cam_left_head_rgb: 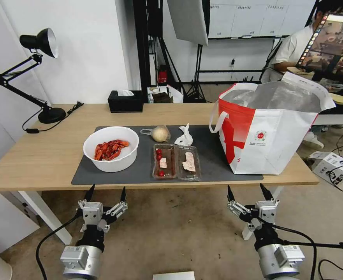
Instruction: Pick up the trash from the table and place it into the takeout bag.
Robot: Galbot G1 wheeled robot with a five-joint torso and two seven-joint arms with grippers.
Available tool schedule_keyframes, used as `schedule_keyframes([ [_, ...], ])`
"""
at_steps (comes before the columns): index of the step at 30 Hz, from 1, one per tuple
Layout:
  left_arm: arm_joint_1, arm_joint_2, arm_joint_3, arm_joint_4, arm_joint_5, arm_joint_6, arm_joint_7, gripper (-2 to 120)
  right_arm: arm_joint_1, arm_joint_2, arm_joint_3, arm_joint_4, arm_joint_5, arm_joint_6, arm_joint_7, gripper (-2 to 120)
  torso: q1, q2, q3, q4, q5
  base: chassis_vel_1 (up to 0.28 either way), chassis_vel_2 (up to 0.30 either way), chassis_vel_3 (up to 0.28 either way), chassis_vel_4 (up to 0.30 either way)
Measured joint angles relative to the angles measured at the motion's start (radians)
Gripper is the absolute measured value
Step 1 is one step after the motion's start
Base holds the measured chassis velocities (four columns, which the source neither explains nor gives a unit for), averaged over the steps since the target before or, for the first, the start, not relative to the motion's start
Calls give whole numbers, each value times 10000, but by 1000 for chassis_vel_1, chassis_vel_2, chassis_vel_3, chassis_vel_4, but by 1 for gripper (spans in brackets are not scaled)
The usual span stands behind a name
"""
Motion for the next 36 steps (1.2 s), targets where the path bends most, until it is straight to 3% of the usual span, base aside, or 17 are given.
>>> schedule_keyframes([
  [28,-12,11,4,-1,-31,33,-26,100,9,-34,-5,0,17,-13,1,100,0,0,0,-1,0,0,0,0,0],
  [30,-103,93,79,-41,-269,293,-316,100,109,-268,-46,-13,180,-175,70,100,-1,0,0,-1,0,0,0,0,0],
  [31,-265,228,195,-131,-626,685,-775,100,298,-664,-114,-65,460,-466,205,100,-1,0,0,0,-1,0,0,0,0],
  [32,-265,228,195,-131,-626,685,-775,100,298,-664,-114,-65,460,-466,205,100,-1,0,0,0,-1,0,0,0,0],
  [34,-578,489,445,-288,-1340,1478,-1671,100,690,-1499,-271,-176,1053,-1087,486,100,0,0,1,0,1,0,0,0,0],
  [35,-578,489,445,-288,-1340,1478,-1671,100,690,-1499,-271,-176,1053,-1087,486,100,0,0,1,0,1,0,0,0,0],
  [36,-713,612,552,-358,-1661,1836,-2072,100,860,-1857,-335,-227,1309,-1359,610,100,0,-1,1,0,2,0,0,0,0],
])
